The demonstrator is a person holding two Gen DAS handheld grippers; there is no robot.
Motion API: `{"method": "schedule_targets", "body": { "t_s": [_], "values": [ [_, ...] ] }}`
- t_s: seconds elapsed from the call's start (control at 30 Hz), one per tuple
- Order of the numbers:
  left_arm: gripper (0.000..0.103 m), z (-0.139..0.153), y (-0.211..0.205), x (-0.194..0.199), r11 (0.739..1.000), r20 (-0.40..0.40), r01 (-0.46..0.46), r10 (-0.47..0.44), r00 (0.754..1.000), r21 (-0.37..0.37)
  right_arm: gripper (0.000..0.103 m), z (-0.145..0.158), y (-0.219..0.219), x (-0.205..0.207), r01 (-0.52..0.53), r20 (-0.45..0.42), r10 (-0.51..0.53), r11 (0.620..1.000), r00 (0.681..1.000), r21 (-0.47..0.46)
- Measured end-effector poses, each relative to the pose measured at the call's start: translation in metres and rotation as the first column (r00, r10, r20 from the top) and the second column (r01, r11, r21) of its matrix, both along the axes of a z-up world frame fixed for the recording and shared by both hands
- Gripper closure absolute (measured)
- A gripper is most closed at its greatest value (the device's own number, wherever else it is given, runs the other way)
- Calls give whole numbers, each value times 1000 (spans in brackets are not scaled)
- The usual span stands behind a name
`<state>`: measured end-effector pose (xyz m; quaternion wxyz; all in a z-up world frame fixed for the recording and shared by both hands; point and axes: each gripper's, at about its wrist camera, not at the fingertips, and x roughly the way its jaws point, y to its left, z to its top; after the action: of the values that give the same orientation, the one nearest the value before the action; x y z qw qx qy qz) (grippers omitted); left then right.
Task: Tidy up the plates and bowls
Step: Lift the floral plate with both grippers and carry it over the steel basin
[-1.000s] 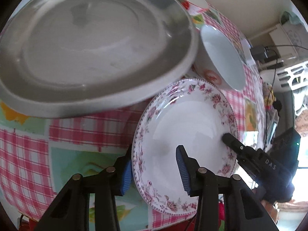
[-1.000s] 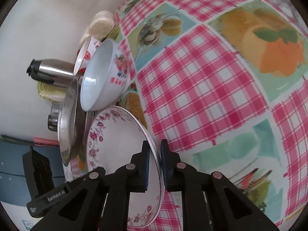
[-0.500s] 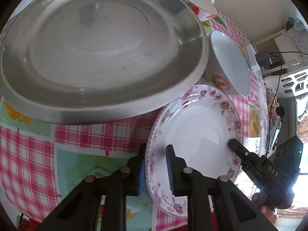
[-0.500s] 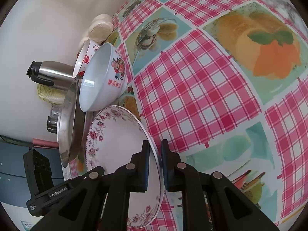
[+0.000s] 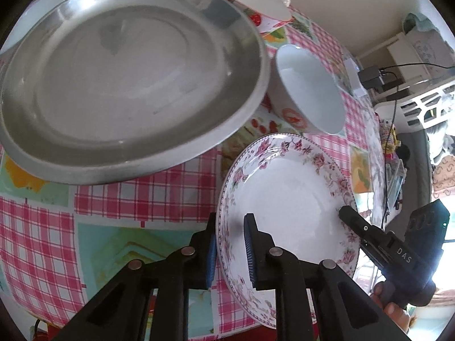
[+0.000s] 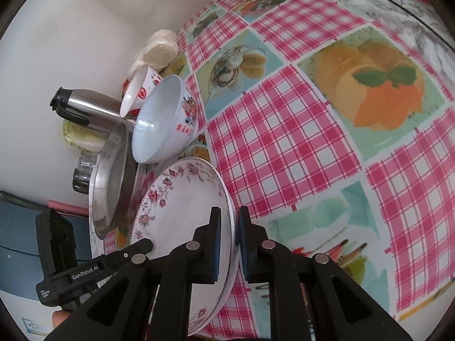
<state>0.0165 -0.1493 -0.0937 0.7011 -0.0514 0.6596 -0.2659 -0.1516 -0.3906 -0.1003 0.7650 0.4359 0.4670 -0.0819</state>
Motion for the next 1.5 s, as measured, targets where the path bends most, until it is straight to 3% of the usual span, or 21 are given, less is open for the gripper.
{"method": "schedule_targets", "body": {
  "t_s": [0.47, 0.93, 1.17, 1.5],
  "values": [
    [84, 50, 13, -14, 997, 129, 44, -35, 991, -66, 89, 31, 11, -22, -5, 110, 16, 996, 994, -93],
    [84, 111, 44, 25, 977, 264, -41, 97, 960, -211, 88, 95, 26, 22, -25, 239, 63, 987, 969, -161],
    [85, 116, 62, 63, 958, 252, -111, 179, 951, -264, 88, 117, 39, 71, -55, 264, 103, 981, 959, -183],
    [85, 101, 100, 111, 931, 193, -228, 288, 938, -284, 88, 113, 67, 133, -119, 244, 165, 974, 955, -194]
  ]
}}
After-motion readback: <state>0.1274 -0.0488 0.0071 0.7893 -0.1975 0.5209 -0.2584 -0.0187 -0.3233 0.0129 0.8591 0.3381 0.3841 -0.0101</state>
